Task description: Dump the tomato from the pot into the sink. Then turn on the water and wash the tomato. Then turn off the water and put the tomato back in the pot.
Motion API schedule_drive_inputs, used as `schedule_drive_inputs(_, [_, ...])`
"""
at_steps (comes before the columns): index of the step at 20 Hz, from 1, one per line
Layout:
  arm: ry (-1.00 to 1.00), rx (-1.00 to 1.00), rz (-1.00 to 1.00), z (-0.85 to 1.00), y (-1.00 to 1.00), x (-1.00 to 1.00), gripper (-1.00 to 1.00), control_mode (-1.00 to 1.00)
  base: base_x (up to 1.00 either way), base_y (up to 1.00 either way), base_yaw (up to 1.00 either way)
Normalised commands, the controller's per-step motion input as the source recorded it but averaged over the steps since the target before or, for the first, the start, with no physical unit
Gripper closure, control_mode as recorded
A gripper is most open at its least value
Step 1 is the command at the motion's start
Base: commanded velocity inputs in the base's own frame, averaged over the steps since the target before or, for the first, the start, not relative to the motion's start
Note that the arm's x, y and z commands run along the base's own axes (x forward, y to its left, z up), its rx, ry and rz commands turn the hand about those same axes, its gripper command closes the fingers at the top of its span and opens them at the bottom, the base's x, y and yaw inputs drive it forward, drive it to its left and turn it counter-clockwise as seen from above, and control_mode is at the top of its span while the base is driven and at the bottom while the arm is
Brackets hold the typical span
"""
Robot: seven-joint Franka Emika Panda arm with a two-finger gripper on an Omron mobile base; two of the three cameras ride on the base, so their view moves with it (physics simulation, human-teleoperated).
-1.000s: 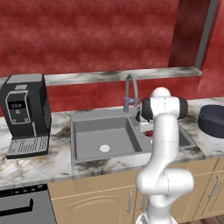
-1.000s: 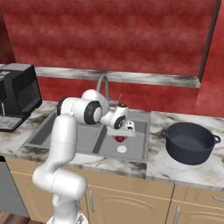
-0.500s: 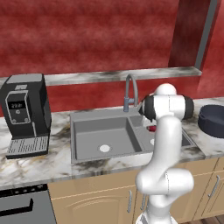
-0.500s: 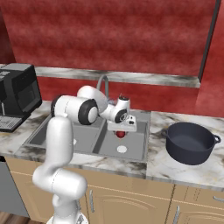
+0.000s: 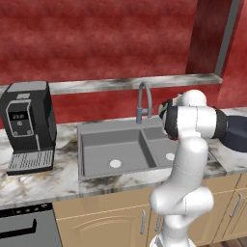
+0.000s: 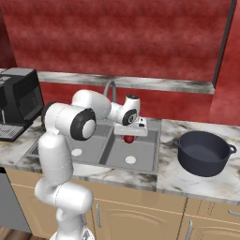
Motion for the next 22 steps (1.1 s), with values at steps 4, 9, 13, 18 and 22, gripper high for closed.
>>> schedule_drive_inputs(4, [0.0,0.0,0.0,0.78,-0.03,-0.41,1.0,-1.0,0.0,0.0,0.0])
schedule_drive_inputs(9, [-0.01,-0.01,0.0,0.73,-0.18,-0.43,1.0,-1.0,0.0,0.0,0.0])
schedule_drive_inputs(13, [0.0,-0.01,0.0,0.6,-0.36,-0.35,1.0,-1.0,0.0,0.0,0.0])
schedule_drive_inputs(18, [0.0,-0.12,0.01,0.61,-0.41,-0.05,1.0,-1.0,0.0,0.0,0.0])
schedule_drive_inputs(22, [0.0,-0.23,0.09,0.57,-0.44,0.0,1.0,-1.0,0.0,0.0,0.0])
